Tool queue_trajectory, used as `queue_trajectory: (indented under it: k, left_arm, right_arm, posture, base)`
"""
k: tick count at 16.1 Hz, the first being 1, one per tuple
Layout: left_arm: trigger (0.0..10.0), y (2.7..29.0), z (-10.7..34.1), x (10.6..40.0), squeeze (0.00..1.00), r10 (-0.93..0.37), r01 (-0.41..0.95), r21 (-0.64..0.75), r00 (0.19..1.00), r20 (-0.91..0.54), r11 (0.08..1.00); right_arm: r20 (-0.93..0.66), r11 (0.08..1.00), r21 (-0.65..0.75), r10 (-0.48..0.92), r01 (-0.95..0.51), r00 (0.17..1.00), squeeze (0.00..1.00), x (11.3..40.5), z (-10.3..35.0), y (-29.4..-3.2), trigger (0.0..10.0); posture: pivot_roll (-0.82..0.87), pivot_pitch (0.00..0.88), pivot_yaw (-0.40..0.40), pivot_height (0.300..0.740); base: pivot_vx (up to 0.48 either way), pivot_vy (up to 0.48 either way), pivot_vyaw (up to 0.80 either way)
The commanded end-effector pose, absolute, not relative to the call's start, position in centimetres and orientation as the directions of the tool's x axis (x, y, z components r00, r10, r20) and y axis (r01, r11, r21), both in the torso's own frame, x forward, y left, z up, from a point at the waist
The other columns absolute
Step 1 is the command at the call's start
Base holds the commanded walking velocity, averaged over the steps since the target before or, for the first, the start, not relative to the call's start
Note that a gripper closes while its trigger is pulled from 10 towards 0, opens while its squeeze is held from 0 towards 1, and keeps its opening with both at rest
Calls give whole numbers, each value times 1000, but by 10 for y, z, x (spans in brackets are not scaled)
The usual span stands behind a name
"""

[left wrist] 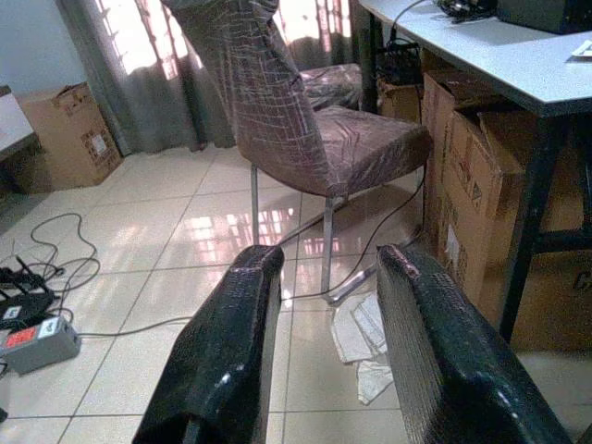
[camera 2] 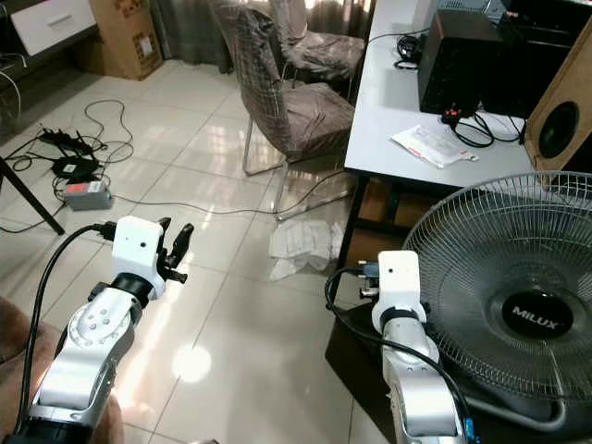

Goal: Move the pillow to the sofa from floor

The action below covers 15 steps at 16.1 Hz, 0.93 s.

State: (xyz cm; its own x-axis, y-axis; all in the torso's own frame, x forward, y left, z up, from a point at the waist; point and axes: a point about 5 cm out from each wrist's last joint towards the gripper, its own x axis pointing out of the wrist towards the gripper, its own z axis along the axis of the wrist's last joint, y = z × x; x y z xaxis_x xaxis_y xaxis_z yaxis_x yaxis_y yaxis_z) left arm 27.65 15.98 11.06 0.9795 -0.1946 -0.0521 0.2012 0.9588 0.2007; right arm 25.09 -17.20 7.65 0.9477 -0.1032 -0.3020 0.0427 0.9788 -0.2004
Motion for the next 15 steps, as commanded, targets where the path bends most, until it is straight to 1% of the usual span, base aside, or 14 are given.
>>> queue_trajectory:
  k: [1,6,8,13,15]
  left_arm:
    - [10000,159,111,274,0,-211,216,217,976,-46,952]
    - [10000,160,109,273,0,-207,215,209,977,-57,954]
    - [10000,159,110,272,0,-218,223,221,975,-51,949]
    - [10000,160,112,271,0,-215,220,219,975,-46,951]
    - [10000,163,111,270,0,-200,207,199,978,-55,958]
  right_arm:
    - [-292,978,-209,-60,-2,955,0,249,77,-168,10000]
    - [-290,982,-179,1,-55,957,0,248,77,-157,10000]
    - [-291,982,-179,6,-60,957,0,248,75,-157,10000]
    - [-293,982,-177,6,-60,956,0,247,74,-157,10000]
    - [-294,982,-177,9,-64,956,0,247,73,-156,10000]
  posture:
    - [-48,0,-11,740]
    - [-47,0,-9,740]
    - [-45,0,-7,740]
    - [-42,8,-8,740]
    - [-40,12,-10,740]
  base:
    - [0,0,800]
    - [0,0,800]
    - [0,-247,800]
    - [0,-466,800]
    - [0,0,800]
